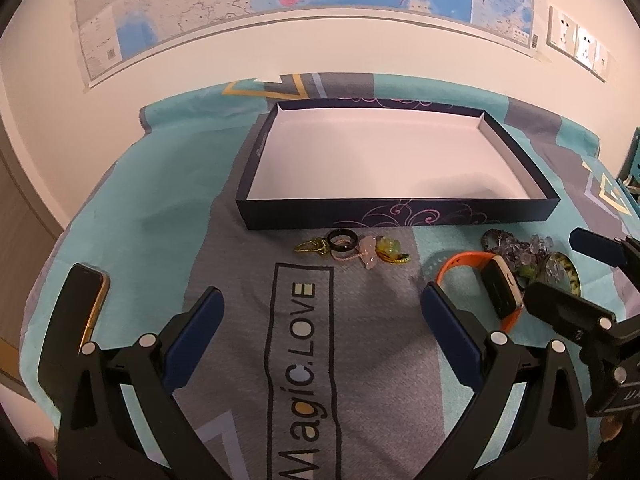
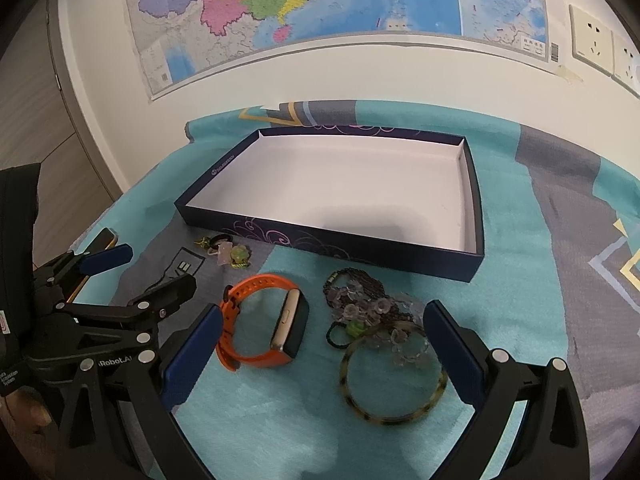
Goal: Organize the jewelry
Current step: 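Move left tool to the orange-strap watch while right tool approaches the tortoiseshell bangle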
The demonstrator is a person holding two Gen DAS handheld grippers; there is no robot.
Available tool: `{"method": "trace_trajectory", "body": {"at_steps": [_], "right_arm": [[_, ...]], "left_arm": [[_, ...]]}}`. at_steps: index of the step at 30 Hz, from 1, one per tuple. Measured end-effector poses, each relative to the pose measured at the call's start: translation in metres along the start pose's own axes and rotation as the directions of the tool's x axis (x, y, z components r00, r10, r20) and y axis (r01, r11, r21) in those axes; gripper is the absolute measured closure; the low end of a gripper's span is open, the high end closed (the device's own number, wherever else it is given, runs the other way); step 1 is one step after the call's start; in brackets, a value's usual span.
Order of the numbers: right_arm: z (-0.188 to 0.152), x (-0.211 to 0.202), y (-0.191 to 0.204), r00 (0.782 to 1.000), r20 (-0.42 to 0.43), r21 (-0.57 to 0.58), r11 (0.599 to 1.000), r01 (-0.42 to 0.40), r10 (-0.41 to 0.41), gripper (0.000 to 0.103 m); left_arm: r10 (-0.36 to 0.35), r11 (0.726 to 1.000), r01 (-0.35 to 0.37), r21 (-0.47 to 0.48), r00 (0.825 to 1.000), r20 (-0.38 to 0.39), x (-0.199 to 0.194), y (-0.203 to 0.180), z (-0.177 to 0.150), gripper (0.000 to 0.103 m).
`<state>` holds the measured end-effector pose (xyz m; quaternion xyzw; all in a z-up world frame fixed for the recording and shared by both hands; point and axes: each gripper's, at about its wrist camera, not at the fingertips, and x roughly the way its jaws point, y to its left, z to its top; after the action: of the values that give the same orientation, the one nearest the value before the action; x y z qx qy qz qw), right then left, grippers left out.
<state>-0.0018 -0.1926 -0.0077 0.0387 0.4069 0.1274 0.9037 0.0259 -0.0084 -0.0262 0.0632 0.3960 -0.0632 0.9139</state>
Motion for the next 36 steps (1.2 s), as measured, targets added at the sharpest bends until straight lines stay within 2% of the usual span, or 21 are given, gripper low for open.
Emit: {"method": "trace_trajectory", "body": {"at_steps": [11,16,21,23,26,28,32,34,35,36], "right_arm": [[-0.012,-0.007,-0.031,0.999,-0.025,0.046,0.999,0.029,-0.028,0.007],[-0.020,-0.007,-0.045,0.998,-0.050,0.062,0.997,0.050,-0.047,0.014],[-0.026,-0.008,-0.055,0.996,-0.067,0.073,0.995,0.064,-0.060,0.022],[-0.027,-0.008,-0.058,0.996,-0.073,0.078,0.995,0.063,-0.057,0.030],[-0.028,-0.006,-0.059,0.995,-0.083,0.074,0.996,0.055,-0.049,0.045],[-0.027,-0.005,-0.058,0.995,-0.087,0.065,0.996,0.058,-0.052,0.050],[-0.026,-0.003,-0.056,0.993,-0.092,0.041,0.997,0.072,-0.068,0.068],[-0.027,-0.003,-0.056,0.994,-0.095,0.034,0.997,0.065,-0.061,0.073],[-0.027,-0.003,-0.056,0.993,-0.096,0.031,0.997,0.065,-0.062,0.083],[-0.027,-0.004,-0.057,0.993,-0.098,0.029,0.997,0.065,-0.061,0.089]], "left_arm": [[-0.064,0.995,0.064,0.077,0.998,-0.009,0.003,-0.013,-0.001,0.006],[-0.094,0.988,0.095,0.126,0.996,-0.013,0.006,-0.024,0.000,0.016],[-0.142,0.980,0.146,0.134,0.989,-0.040,0.012,-0.029,0.003,0.027],[-0.160,0.976,0.165,0.140,0.986,-0.045,0.013,-0.031,0.004,0.028],[-0.176,0.970,0.182,0.160,0.983,-0.051,0.015,-0.036,0.005,0.040],[-0.189,0.966,0.197,0.169,0.980,-0.064,0.019,-0.038,0.007,0.045],[-0.212,0.957,0.224,0.187,0.974,-0.082,0.024,-0.042,0.010,0.061],[-0.223,0.953,0.238,0.186,0.970,-0.098,0.027,-0.043,0.009,0.071],[-0.237,0.950,0.253,0.183,0.966,-0.107,0.028,-0.043,0.009,0.078],[-0.251,0.947,0.267,0.177,0.962,-0.110,0.028,-0.043,0.008,0.084]]}}
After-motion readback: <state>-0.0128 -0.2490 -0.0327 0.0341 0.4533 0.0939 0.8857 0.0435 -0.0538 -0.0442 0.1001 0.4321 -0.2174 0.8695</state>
